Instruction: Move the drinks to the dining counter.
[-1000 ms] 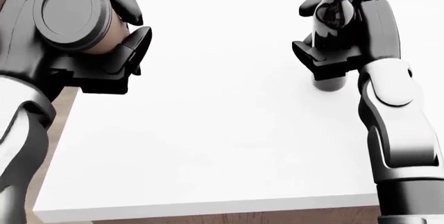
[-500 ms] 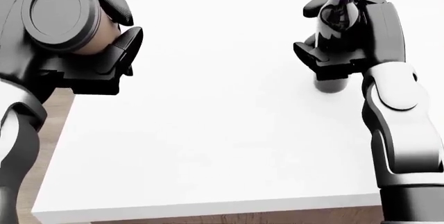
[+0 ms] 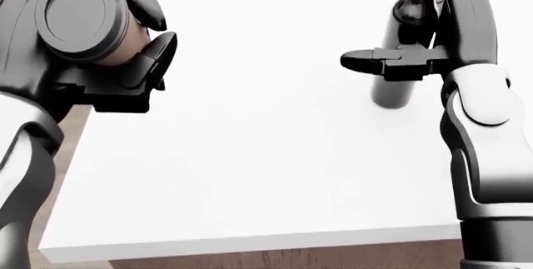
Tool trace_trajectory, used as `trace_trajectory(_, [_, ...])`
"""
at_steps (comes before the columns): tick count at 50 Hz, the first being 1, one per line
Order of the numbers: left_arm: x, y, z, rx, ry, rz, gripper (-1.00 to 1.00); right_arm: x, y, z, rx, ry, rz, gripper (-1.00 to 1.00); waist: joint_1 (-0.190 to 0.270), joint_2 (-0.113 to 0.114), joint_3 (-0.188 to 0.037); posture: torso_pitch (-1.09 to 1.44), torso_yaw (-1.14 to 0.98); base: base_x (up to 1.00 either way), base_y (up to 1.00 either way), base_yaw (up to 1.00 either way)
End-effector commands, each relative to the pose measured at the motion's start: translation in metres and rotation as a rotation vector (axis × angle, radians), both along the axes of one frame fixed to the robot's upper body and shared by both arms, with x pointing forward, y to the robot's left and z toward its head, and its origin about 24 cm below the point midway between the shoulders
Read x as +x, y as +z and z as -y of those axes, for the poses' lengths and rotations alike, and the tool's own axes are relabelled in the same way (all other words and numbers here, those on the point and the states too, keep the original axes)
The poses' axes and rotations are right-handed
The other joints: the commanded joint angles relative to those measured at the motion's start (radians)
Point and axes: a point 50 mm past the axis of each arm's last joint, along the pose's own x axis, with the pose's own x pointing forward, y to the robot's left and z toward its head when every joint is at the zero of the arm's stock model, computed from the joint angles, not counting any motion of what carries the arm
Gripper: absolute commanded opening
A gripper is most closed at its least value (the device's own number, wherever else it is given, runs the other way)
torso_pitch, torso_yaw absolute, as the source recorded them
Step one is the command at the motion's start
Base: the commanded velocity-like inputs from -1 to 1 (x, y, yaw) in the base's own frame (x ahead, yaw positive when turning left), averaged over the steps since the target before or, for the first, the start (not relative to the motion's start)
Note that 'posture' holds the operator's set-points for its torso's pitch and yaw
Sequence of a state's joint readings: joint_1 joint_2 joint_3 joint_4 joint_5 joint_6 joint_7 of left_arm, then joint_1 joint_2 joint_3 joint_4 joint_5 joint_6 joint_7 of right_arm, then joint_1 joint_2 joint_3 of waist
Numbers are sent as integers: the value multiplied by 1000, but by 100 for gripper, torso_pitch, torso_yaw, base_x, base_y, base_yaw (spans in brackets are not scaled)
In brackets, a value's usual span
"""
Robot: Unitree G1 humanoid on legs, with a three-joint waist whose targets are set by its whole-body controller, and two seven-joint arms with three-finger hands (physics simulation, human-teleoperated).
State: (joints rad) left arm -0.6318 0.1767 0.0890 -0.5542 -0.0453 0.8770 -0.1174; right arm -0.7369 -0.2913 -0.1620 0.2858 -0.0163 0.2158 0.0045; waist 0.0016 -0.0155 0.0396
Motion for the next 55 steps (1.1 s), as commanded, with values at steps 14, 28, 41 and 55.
trace_trajectory(14, [-7,17,-4,-5,4,97,-85,0,21,-5,-19,20,92,100,-1,1,-27,0,0,0,0,0])
trace_trajectory(28, [-7,20,-4,-2,2,100,-85,-4,24,-2,-23,5,96,100,1,-1,-28,0,0,0,0,0])
trace_trajectory(41, [-7,19,-3,0,0,100,-85,-14,23,4,-25,-23,94,100,4,-2,-28,0,0,0,0,0])
trace_trajectory(55, [-5,16,0,0,1,96,-86,-28,21,16,-21,-77,94,100,6,-6,-29,0,0,0,0,0])
